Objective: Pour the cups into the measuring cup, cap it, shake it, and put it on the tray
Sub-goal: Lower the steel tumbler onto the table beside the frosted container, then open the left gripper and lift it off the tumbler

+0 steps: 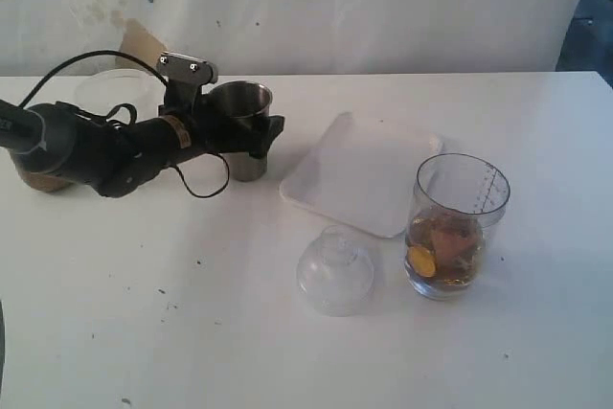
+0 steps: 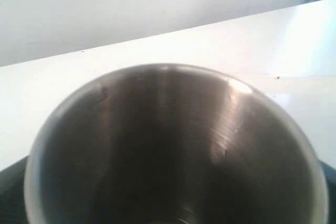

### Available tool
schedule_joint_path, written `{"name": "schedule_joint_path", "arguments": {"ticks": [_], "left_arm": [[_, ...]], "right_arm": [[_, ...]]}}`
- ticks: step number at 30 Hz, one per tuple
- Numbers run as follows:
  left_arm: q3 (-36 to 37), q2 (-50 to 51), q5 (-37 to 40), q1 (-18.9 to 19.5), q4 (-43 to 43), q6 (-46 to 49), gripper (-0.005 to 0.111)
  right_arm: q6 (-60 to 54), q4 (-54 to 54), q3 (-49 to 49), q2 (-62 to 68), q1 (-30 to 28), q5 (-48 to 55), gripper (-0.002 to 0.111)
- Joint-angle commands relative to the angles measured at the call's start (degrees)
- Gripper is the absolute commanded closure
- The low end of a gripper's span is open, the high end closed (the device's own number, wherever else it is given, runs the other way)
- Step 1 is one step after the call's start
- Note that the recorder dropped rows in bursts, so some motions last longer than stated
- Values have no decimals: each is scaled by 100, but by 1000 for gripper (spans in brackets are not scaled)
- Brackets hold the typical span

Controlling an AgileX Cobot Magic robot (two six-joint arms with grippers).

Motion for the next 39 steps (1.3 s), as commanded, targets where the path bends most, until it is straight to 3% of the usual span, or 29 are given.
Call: {"name": "schedule_joint_path", "arguments": {"ticks": [1,16,28,33,39], "left_arm": [[-27,-87,-27,-12,81,-72,2],[-27,-433,-102,-12,94,-122,2],[-27,-1296,-25,-12,114,150,2],[-27,-1945,989,-12,114,362,2],[-376,-2562,3540,-12,-19,362,2]], "right_arm": [[7,0,7,-31,28,-12,108],[7,0,7,-31,28,-12,108],[7,0,7,-31,28,-12,108],[7,0,7,-31,28,-12,108],[7,0,7,-31,28,-12,108]]}}
